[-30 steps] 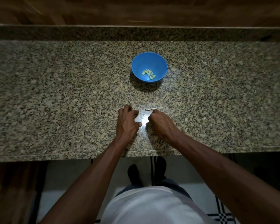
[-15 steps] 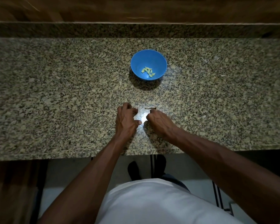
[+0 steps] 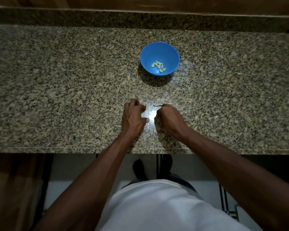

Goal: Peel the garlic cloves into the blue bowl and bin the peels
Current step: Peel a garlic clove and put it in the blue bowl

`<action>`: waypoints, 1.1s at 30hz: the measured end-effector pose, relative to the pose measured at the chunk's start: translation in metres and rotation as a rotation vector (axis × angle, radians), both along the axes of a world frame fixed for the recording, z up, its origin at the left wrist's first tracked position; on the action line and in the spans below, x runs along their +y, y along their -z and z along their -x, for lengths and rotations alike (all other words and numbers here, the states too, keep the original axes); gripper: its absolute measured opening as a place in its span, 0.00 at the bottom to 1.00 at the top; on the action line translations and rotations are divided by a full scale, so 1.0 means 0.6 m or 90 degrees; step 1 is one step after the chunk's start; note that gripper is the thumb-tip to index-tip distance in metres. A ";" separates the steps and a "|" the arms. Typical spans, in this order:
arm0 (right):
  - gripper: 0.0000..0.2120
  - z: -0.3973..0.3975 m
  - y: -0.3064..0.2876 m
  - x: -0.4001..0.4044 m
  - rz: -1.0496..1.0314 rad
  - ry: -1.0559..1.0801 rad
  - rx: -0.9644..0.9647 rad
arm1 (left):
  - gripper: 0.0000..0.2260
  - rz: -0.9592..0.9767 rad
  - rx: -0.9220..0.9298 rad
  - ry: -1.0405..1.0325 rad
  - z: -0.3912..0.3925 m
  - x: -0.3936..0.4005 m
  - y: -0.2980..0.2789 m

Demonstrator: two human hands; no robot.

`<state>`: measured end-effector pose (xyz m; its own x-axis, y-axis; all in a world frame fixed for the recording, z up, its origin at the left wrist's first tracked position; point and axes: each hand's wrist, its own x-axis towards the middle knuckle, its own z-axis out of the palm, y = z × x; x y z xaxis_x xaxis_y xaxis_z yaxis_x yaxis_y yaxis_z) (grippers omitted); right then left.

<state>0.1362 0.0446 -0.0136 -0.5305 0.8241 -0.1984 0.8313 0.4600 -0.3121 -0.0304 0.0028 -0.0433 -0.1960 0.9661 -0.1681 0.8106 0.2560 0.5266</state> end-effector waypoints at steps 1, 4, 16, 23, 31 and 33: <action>0.10 0.002 -0.001 0.000 -0.001 -0.001 -0.003 | 0.23 0.001 -0.002 0.004 0.001 0.000 0.000; 0.14 0.011 -0.005 0.004 -0.014 -0.022 -0.020 | 0.23 0.009 -0.001 0.002 0.000 0.001 -0.002; 0.11 0.033 -0.001 0.009 -0.042 -0.118 -0.098 | 0.24 0.031 0.005 -0.025 -0.005 0.006 -0.005; 0.03 0.023 -0.003 0.047 0.100 0.057 0.016 | 0.24 0.017 -0.019 -0.016 -0.006 -0.002 -0.011; 0.11 -0.031 0.016 0.000 0.538 0.394 0.681 | 0.09 -0.018 -0.540 -0.213 -0.037 -0.019 -0.036; 0.09 -0.034 0.014 -0.007 0.554 0.424 0.728 | 0.08 -0.025 -0.645 -0.244 -0.054 -0.025 -0.040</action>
